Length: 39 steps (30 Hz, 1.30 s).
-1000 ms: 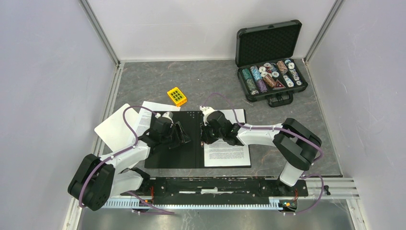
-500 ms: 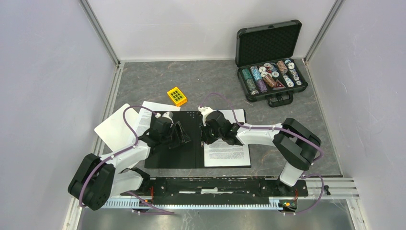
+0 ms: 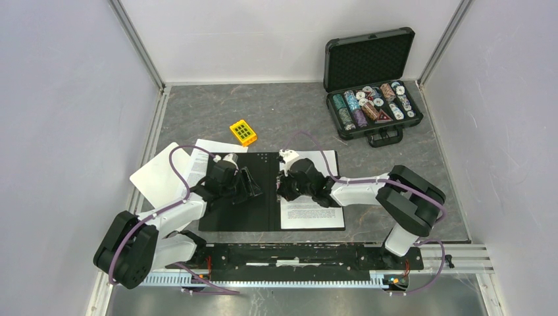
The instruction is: Put the files into the folder
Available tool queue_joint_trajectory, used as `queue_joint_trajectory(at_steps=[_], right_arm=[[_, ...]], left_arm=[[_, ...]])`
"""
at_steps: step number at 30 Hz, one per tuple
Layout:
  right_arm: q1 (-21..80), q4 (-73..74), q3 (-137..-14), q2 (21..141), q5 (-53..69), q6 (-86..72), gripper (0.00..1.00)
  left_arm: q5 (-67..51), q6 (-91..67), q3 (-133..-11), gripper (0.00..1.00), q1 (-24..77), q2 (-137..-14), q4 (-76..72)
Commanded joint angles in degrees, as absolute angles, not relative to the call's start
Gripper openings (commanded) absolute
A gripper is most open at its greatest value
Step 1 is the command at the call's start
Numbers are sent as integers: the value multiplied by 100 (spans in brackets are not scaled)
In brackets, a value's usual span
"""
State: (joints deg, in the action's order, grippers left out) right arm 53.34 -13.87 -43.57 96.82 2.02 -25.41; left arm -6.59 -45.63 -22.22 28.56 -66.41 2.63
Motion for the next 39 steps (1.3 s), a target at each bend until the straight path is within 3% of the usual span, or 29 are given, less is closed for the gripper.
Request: queue_joint_trajectory(at_steps=[1, 7, 23, 39], right_arm=[[5337, -620, -3533, 9884, -338, -2634, 7], [5393, -1221, -3175, 9842, -478, -3022, 7], [5652, -1036, -3173, 10210, -882, -3346, 8], [5654, -624, -3478, 10011, -928, -2631, 8]], left_arm=[[-445, -4649, -2136, 61, 2818, -6815, 653], [-465, -4658, -2114, 60, 2813, -6837, 633], [-475, -4671, -2065, 60, 2813, -6843, 571], [-440, -4641, -2070, 60, 2813, -6892, 624]])
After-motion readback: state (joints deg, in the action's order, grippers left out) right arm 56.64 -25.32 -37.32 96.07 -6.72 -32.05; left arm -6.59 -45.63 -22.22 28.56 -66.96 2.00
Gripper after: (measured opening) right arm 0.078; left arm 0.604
